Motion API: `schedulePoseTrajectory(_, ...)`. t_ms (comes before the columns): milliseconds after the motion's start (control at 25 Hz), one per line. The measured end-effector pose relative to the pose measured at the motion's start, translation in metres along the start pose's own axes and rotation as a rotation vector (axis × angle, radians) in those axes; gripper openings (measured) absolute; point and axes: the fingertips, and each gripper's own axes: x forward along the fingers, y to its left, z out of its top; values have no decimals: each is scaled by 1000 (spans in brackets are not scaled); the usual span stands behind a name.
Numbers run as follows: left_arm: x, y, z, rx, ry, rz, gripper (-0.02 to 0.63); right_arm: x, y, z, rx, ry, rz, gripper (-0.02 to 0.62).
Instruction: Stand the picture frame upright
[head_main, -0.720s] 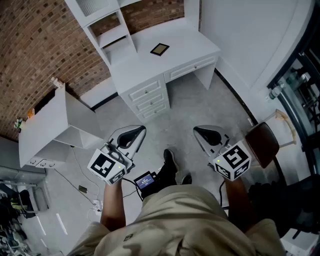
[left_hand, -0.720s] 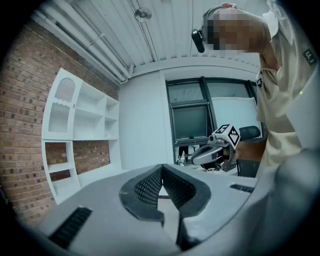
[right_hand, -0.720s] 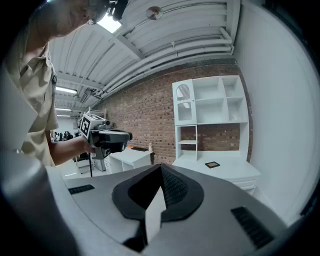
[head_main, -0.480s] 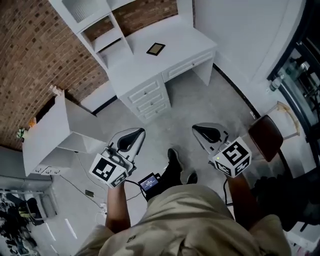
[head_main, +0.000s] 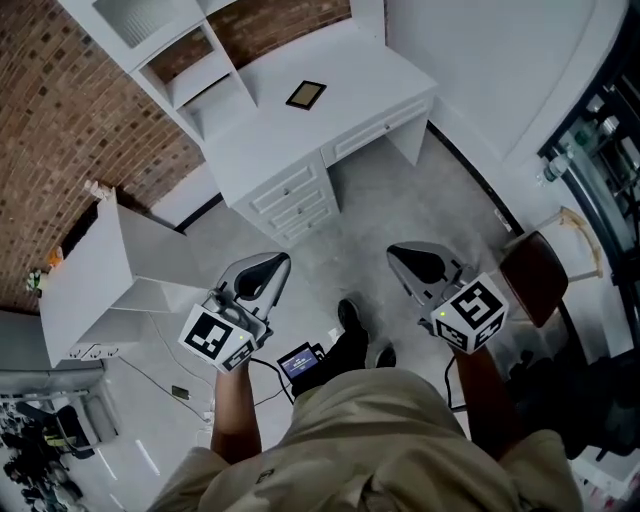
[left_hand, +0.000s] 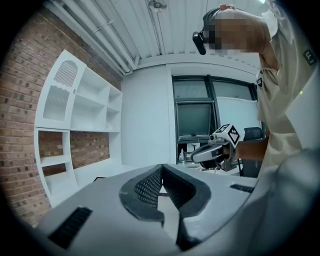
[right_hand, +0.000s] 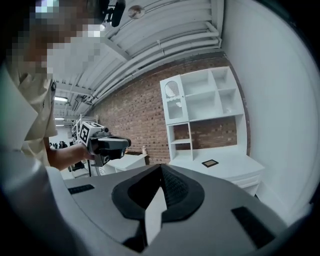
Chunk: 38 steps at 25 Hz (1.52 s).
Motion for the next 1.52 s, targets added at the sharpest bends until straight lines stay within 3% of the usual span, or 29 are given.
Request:
schedulePoseTrajectory(240,48,86,6,5,-56,-10,9,67,-57,16,-5,48,-32,5)
schedulePoseTrajectory(400,77,144,18,-16,-95,-28,8,113,-87,46,-26,62,-47,5)
schedulePoseTrajectory(640,116,193,20,-37,-95,-71,9,151,-121,56,-8,95,-56,5)
schedulePoseTrajectory(800,154,216,15,-43,-59,-74,9,163,-169,47,32,112,-66,5)
schedulePoseTrajectory(1080,232,266,21,-45,25,-1,9,201,-268,53,76,99,9,5)
schedulePoseTrajectory(1280,291,298,28,-33,58,67,9,233,-339,65,48,95,101,5)
schedulePoseTrajectory(1520,329,342,25,-66,73,102,9,283,-390,77,45,97,136,5)
